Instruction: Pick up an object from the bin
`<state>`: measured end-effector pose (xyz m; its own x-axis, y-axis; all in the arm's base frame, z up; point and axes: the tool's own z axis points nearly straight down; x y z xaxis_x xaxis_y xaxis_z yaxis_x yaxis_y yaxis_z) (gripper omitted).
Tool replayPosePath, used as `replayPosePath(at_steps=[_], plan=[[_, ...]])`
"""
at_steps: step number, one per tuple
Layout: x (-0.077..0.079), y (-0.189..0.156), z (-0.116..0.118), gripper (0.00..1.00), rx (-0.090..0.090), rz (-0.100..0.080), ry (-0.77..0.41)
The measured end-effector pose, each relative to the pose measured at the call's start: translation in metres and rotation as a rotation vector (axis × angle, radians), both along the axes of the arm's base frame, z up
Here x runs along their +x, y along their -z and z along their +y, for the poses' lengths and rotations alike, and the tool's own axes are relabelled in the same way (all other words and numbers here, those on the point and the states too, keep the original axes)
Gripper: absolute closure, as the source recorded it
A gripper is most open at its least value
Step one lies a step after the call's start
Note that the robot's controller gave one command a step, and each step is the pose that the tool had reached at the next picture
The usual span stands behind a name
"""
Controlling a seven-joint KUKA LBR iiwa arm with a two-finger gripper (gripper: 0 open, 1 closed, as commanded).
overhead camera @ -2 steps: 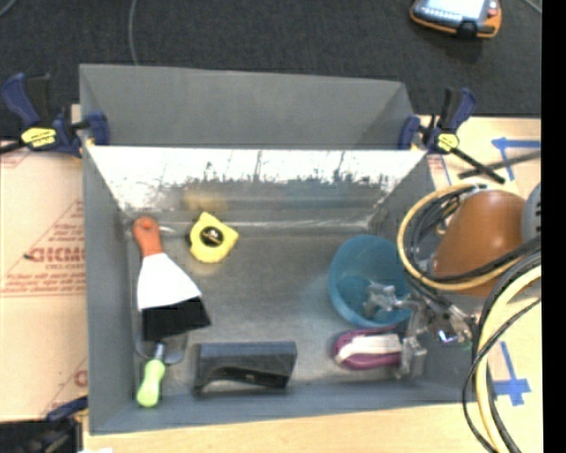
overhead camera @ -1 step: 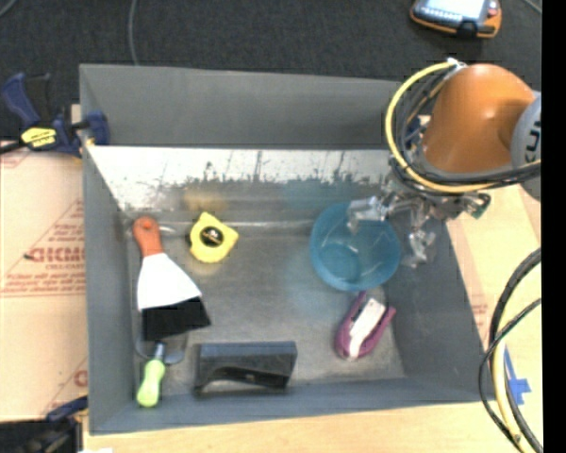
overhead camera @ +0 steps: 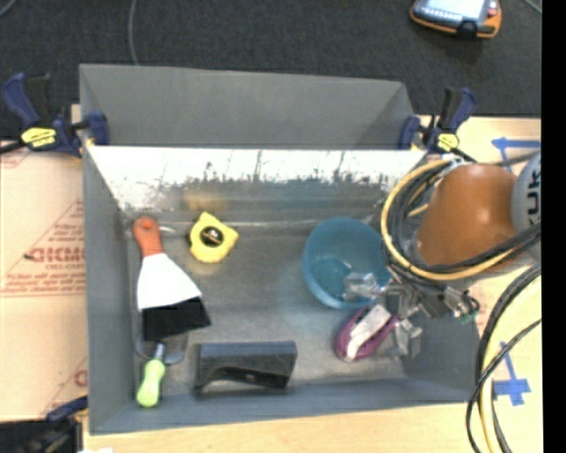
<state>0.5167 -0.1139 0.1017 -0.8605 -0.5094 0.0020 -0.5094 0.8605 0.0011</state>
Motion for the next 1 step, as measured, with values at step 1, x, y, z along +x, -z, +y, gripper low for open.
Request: replayPosePath(at_steps=[1], plan=[[0.0912,0.0289,-0.0265,0.00,0.005,-0.041,-0.281]])
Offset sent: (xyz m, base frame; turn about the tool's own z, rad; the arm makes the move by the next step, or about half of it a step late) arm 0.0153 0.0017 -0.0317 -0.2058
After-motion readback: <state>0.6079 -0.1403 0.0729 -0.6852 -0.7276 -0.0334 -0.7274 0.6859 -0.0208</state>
